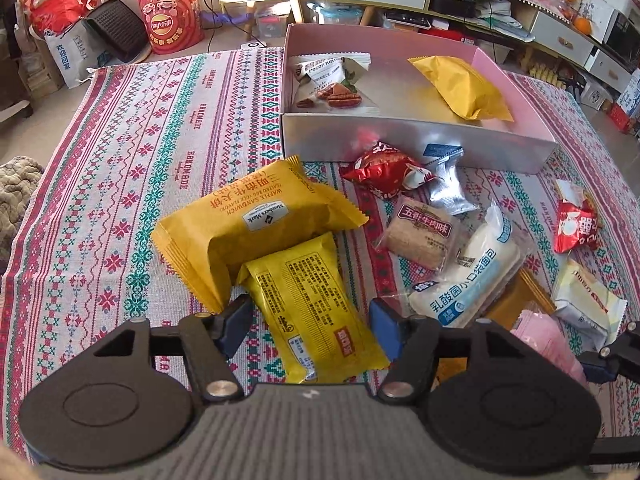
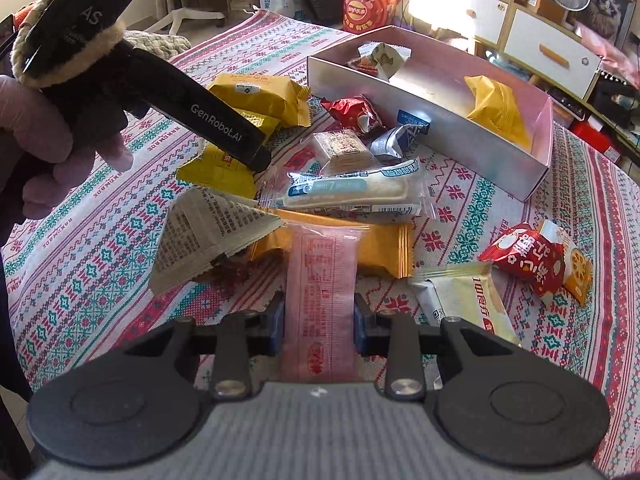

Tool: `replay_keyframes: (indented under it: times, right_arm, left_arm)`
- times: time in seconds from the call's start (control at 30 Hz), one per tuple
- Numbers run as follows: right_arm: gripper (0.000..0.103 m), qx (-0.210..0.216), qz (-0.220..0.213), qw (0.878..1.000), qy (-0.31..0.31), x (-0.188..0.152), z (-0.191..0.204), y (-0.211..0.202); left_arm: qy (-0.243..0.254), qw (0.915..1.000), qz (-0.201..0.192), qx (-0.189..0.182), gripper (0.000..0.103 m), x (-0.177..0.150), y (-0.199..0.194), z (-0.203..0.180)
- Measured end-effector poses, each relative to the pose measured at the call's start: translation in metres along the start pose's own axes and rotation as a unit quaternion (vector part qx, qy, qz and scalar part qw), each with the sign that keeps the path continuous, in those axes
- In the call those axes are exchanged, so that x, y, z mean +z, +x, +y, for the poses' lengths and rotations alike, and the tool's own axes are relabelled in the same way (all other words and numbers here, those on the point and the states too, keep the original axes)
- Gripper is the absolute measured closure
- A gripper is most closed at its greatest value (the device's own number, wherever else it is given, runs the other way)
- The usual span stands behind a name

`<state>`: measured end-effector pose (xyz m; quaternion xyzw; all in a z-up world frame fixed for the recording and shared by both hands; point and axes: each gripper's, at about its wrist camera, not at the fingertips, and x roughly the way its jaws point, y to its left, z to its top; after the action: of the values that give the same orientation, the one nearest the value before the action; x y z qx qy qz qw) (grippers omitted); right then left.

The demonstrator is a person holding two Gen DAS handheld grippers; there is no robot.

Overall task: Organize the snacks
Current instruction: 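Grasp the pink wrapped bar with the right tool while the left tool grasps the yellow biscuit pack, then carry both packets over the tray and lower them inside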

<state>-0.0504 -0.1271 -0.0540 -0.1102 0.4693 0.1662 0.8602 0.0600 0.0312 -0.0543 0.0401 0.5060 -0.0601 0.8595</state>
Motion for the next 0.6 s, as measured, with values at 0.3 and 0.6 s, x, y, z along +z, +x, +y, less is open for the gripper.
replay_keyframes:
  times: [0.3,0.6]
  right_arm:
    - [0.074,-0.008,-0.003,1.0,0.005,0.005,-0.004,-0.002]
    - [0.074,-0.01,-0.027,0.999,0.022,0.017,-0.012,-0.013]
  left_arm:
    - [0.024,0.9995,0.02,-0.003,0.056,-0.005,-0.004,0.0]
    - [0.042,0.9987,0.004,-0.029,0.064,-0.002,-0.018,-0.008]
